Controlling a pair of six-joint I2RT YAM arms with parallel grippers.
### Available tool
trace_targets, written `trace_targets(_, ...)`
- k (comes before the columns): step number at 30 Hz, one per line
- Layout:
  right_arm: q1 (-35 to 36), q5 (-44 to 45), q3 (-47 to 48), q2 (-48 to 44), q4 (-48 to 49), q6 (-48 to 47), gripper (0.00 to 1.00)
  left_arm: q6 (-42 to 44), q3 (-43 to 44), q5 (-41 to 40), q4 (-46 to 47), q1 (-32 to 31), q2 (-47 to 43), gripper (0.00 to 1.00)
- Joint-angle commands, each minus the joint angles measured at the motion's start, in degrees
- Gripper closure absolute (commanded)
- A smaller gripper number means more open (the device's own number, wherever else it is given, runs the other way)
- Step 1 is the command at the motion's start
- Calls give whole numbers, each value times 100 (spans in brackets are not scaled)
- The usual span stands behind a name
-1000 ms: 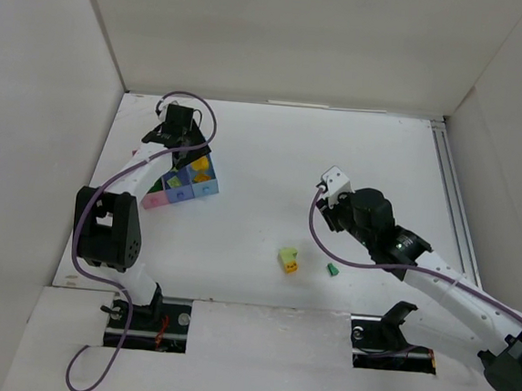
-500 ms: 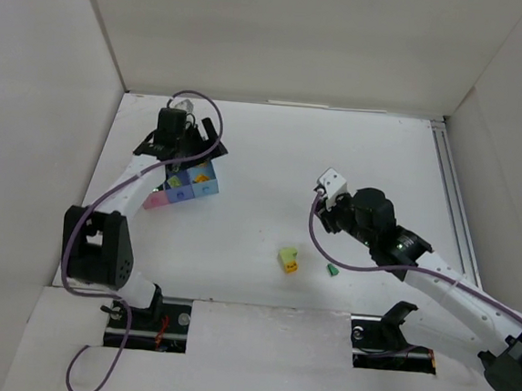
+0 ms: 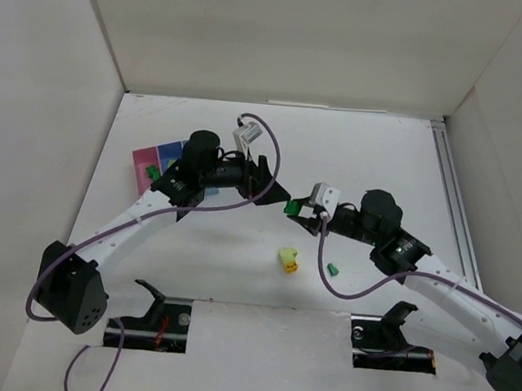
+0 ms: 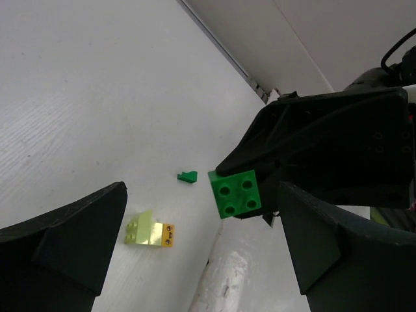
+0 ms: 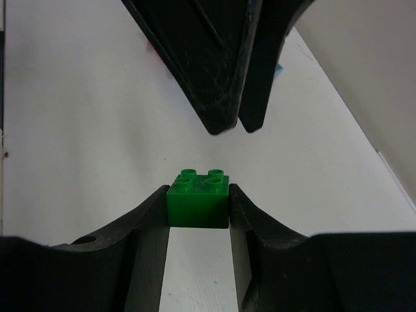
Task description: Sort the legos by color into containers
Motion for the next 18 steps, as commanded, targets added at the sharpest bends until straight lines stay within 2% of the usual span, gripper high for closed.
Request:
trace_targets(1,161,-542,299,100,470,-264,89,102,-18,117,313,-172,-87,1)
trace_targets(10,214,-366,405,100,593,-325,89,216,34,-129,190,-463,28,8)
trace_targets(18,214,-313,457,231,646,-325,89,269,192,-24,129,-735,256,42)
